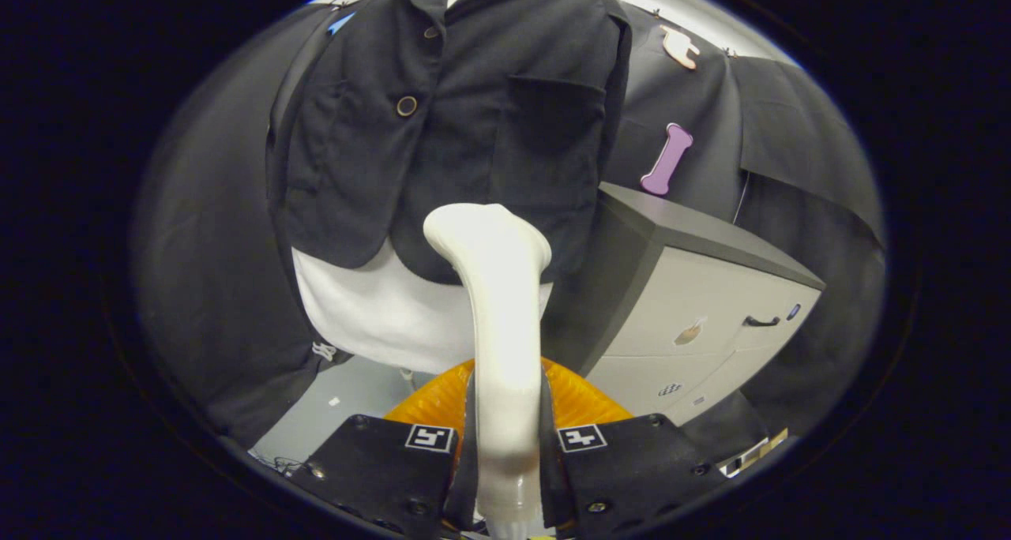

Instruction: Iron the clothes twice with a garment steamer, once on the left side and once on the right side.

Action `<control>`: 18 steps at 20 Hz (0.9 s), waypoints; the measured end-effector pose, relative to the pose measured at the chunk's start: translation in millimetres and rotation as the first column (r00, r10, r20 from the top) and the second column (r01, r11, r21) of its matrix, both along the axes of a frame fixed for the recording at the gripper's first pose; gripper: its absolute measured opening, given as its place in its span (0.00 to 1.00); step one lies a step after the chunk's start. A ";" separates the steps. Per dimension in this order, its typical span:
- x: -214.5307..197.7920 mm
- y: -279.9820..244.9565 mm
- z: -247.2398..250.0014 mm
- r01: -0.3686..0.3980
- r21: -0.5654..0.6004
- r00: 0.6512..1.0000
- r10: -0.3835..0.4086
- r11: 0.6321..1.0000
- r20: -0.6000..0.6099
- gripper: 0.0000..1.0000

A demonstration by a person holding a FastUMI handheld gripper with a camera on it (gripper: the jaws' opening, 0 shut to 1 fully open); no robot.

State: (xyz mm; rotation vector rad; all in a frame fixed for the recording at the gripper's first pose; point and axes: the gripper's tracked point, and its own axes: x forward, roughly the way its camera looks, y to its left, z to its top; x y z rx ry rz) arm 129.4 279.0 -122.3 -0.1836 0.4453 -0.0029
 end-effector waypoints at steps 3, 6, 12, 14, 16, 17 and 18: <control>-0.9 -0.9 -2.6 -0.003 0.001 1.000 0.003 1.000 -0.005 0.34; -1.0 -0.5 0.9 -0.007 0.003 1.000 0.007 1.000 -0.005 0.34; -15.4 14.8 73.7 -0.067 0.045 0.988 0.060 0.997 0.143 0.34; -17.6 26.3 115.9 -0.101 0.060 0.972 0.085 0.993 0.221 0.34; -19.4 41.1 155.9 -0.143 0.091 0.952 0.112 0.986 0.285 0.35; -19.9 48.2 176.6 -0.163 0.098 0.940 0.124 0.982 0.318 0.34; -19.8 56.1 197.8 -0.185 0.104 0.926 0.138 0.977 0.352 0.34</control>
